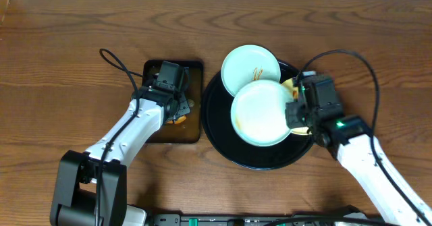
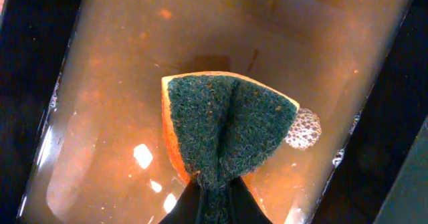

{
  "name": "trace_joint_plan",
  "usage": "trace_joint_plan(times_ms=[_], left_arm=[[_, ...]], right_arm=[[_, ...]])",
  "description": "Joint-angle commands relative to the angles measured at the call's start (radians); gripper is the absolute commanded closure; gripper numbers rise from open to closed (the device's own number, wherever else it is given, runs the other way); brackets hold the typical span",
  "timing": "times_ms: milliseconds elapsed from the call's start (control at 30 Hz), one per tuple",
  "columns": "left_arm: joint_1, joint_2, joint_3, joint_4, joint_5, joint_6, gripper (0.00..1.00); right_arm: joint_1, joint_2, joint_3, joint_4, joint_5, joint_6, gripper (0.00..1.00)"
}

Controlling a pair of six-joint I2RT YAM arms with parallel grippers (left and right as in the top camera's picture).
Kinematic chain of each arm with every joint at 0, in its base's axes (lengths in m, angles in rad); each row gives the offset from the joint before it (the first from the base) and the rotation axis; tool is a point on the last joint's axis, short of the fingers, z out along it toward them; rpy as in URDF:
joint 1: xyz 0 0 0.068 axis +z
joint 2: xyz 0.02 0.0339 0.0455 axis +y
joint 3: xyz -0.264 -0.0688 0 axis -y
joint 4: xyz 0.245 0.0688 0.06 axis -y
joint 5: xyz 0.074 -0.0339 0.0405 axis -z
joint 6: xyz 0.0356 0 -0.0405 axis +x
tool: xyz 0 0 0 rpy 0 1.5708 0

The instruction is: Clean dirty plates on tray and stack at the side

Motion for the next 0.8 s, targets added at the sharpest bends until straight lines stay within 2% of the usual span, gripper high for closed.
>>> trace_joint_plan(times_ms=[0,233,433,567,767], left_arm=[[0.006,-0.004,0.014,-0.003,-0.001,0.018,0.92],[0.006,-0.004,0.014,-0.002,-0.001,0.018,0.92],[0.006,-0.004,0.014,-0.002,-0.001,0.018,0.92],[0.006,-0.004,0.014,-0.002,-0.001,0.018,0.92],[0.006,-0.004,0.014,-0.003,-0.001,0.018,0.92]], right_arm=[[0.037,-0.032,0.021,0.000,0.159,-0.118,0.99],[0.169,-0.040,0.022,0.016,0.364,-0.175,0.99],[0.362,-0.040,0.035,0.046,0.630,-0.263,0.99],[0.468,-0.040,0.035,0.122,0.796,-0.394,0.99],[0.580,-0.040,0.035,0.320,0.974,-0.715,0.99]])
